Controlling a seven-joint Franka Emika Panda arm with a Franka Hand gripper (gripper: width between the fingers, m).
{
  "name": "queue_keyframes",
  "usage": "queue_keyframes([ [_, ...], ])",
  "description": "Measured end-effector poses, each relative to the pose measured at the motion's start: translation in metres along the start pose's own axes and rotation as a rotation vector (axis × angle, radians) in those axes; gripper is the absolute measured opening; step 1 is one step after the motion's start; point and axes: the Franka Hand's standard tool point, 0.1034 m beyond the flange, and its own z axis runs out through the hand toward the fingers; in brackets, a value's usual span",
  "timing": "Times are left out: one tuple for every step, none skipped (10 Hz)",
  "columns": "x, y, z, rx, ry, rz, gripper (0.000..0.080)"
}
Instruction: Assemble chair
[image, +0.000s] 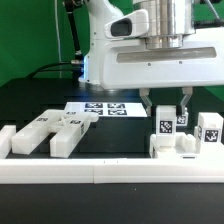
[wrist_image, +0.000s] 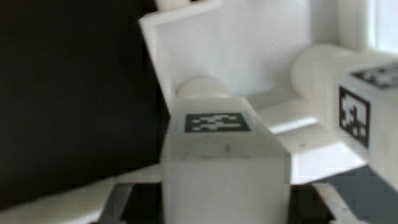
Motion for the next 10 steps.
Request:
queue_keyframes([
  [0.0011, 0.0002, 0.0001, 0.003, 0.001, 0.098, 0.0291],
  [0.0015, 0.0008, 0.0004, 0.009, 0.000, 0.193, 0.0291],
  [0.0018, 0.0009, 0.0005, 0.009, 0.002, 0.282, 0.0291],
  [0.0021, 0.0010, 0.0007, 0.011, 0.003, 0.360, 0.0291],
  [0.0022, 0.0013, 0.0008, 0.012, 0.003, 0.463, 0.0291],
  [0.0023, 0.0018, 0.0009, 0.016, 0.000, 0.582, 0.0291],
  [0.0024, 0.0021, 0.0010, 0.018, -0.002, 0.672, 0.0291],
  [0.0023, 0.0019, 0.0011, 0.022, -0.006, 0.771, 0.0291],
  [0.0021, 0.0017, 0.0013, 0.024, -0.009, 0.866, 0.0291],
  [0.0017, 0.0012, 0.0015, 0.023, -0.010, 0.933, 0.0291],
])
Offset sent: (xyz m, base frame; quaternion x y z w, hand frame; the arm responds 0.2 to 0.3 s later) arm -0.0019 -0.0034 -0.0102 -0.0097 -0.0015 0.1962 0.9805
